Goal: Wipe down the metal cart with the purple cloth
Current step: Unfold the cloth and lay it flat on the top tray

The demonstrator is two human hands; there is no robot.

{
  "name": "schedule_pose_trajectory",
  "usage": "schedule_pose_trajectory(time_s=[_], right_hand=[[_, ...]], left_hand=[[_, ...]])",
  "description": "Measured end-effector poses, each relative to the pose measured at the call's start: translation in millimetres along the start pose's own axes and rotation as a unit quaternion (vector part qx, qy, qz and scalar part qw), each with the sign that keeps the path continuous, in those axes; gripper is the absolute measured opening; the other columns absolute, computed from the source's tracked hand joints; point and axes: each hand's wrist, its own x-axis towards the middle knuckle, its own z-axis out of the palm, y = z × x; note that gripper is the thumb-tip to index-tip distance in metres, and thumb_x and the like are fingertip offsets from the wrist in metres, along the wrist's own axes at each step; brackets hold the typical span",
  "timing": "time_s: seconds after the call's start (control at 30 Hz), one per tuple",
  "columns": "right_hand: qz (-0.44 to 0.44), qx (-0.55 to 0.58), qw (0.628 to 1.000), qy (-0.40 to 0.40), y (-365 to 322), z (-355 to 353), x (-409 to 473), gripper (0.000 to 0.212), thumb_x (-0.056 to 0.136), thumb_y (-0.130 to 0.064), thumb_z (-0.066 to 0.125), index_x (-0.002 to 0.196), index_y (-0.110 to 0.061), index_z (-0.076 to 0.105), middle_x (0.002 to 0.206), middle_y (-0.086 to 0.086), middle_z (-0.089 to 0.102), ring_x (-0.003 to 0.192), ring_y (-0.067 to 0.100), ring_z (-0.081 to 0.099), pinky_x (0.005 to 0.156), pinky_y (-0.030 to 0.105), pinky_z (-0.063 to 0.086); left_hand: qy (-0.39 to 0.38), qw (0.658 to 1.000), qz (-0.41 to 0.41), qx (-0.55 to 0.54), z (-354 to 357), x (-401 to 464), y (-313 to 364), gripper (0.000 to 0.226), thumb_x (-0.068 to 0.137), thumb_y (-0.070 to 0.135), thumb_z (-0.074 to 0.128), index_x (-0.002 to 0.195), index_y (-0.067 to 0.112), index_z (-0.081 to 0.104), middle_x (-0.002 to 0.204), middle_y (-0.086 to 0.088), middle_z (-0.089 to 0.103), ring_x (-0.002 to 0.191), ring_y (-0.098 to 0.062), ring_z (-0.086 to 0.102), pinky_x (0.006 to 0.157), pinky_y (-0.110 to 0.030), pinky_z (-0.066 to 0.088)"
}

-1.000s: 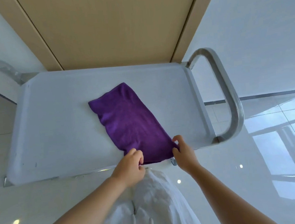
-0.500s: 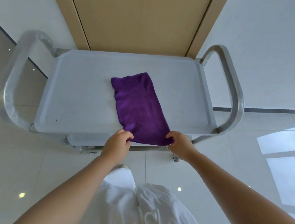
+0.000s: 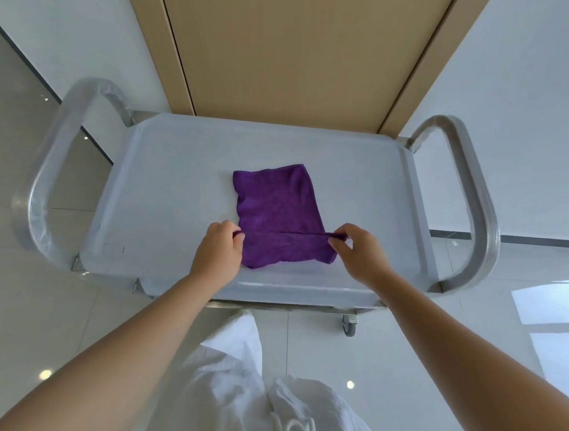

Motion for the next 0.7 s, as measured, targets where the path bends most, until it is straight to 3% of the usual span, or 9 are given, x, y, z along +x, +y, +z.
schedule_pose_trajectory(time_s=[0.1,0.27,0.43,0.6,0.7], right_hand=[[0.017,0.031,0.999,0.027,-20,-5,46,0.014,0.093,-0.015,0.055,0.099,-0.005,0.063,0.087,0.0,0.058,0.082,0.016,0.051,0.067,0.019,0.032],[0.056,0.04,0.997,0.025,-42,-7,127,0.016,0.095,-0.015,0.05,0.104,-0.006,0.06,0.089,0.002,0.058,0.082,0.019,0.052,0.07,0.026,0.038],[0.089,-0.028,0.996,-0.01,-44,7,191,0.021,0.096,-0.016,0.047,0.109,-0.005,0.059,0.093,0.006,0.057,0.086,0.022,0.052,0.07,0.026,0.036],[0.14,-0.092,0.983,-0.078,-36,27,217,0.03,0.095,-0.022,0.05,0.121,-0.006,0.054,0.115,0.012,0.055,0.104,0.029,0.054,0.078,0.028,0.038],[0.144,-0.09,0.981,-0.091,-40,31,221,0.038,0.092,-0.024,0.056,0.126,-0.007,0.05,0.121,0.012,0.051,0.101,0.026,0.053,0.077,0.028,0.038]], left_hand=[[0.014,0.996,-0.037,-0.085,-8,44,8,0.021,0.098,0.016,0.044,0.105,0.0,0.055,0.09,-0.007,0.054,0.081,-0.022,0.051,0.067,-0.023,0.032],[0.02,0.987,-0.071,-0.141,-13,117,7,0.021,0.094,0.015,0.052,0.105,-0.001,0.061,0.095,-0.014,0.063,0.081,-0.017,0.05,0.063,-0.014,0.029],[-0.02,0.985,-0.11,-0.129,-6,170,-2,0.024,0.095,0.016,0.052,0.109,-0.001,0.059,0.103,-0.016,0.064,0.097,-0.027,0.058,0.071,-0.018,0.033],[-0.075,0.988,-0.126,-0.058,6,195,-12,0.023,0.093,0.015,0.051,0.108,-0.002,0.058,0.108,-0.018,0.059,0.099,-0.031,0.056,0.076,-0.028,0.037],[-0.07,0.989,-0.124,-0.039,11,199,-11,0.02,0.088,0.011,0.053,0.103,-0.002,0.059,0.111,-0.021,0.052,0.095,-0.032,0.055,0.079,-0.032,0.042]])
